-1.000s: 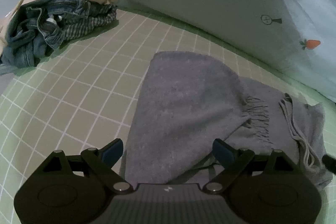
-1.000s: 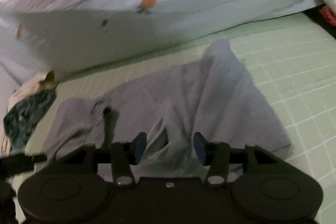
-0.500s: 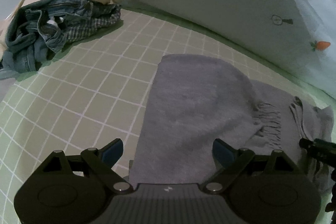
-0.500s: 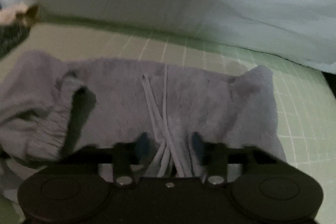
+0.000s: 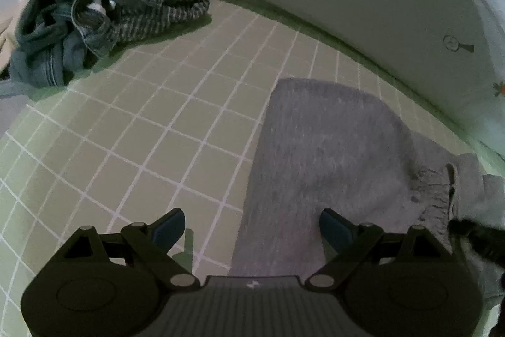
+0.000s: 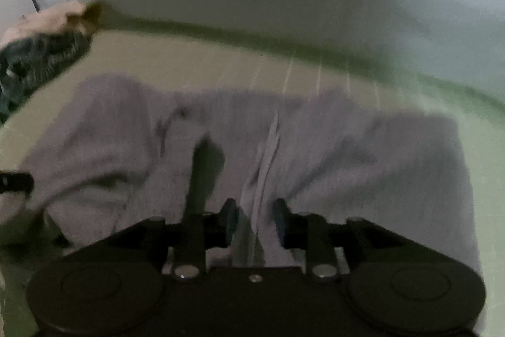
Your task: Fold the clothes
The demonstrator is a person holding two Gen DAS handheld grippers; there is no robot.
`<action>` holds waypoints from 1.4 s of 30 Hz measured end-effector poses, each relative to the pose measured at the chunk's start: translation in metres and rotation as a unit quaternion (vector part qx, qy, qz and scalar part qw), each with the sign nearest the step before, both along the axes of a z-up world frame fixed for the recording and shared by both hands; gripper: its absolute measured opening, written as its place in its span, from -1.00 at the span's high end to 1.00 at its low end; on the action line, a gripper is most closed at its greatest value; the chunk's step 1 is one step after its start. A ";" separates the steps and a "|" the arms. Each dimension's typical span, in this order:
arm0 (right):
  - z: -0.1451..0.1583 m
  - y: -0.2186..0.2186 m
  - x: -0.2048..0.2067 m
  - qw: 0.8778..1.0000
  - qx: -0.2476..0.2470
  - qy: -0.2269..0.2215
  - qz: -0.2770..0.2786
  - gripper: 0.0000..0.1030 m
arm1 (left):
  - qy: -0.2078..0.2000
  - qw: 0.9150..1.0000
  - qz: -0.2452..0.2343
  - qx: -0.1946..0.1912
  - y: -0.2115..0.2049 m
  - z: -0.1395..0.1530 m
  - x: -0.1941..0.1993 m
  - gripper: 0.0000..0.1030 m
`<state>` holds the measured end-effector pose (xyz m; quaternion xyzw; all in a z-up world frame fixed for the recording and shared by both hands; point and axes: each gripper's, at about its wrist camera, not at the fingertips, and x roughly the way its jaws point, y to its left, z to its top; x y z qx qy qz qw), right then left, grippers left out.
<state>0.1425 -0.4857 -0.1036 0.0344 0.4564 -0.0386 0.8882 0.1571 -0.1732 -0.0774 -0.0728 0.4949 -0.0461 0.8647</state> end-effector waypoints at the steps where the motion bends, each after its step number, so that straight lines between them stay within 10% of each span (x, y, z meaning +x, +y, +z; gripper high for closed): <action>1: 0.002 -0.001 -0.006 1.000 0.006 -0.007 -0.002 0.10 | 0.000 1.000 -0.002 -0.002 0.000 0.000 0.000 -0.79; 6: 0.021 -0.024 -0.030 0.997 0.029 -0.035 -0.062 -0.43 | 0.007 1.000 -0.014 -0.025 0.000 -0.007 0.005 -0.80; 15: 0.019 -0.083 -0.069 0.978 0.031 -0.016 -0.207 -0.51 | 0.026 0.997 -0.026 -0.067 -0.010 -0.019 0.012 -0.76; 17: 0.016 -0.092 -0.078 0.972 0.049 -0.013 -0.231 -0.51 | 0.022 0.996 -0.032 -0.085 -0.011 -0.019 0.010 -0.56; 22: 0.013 -0.111 -0.101 0.956 0.102 -0.030 -0.274 -0.42 | 0.022 0.992 -0.048 -0.113 -0.017 -0.007 0.012 0.65; 34: 0.015 -0.154 -0.157 0.935 0.177 -0.050 -0.303 -0.41 | -0.080 0.966 -0.154 -0.191 -0.112 0.081 -0.012 0.74; 42: 0.015 -0.196 -0.171 0.935 0.186 -0.058 -0.298 -0.41 | -0.007 0.961 -0.189 -0.201 -0.214 0.043 -0.024 0.66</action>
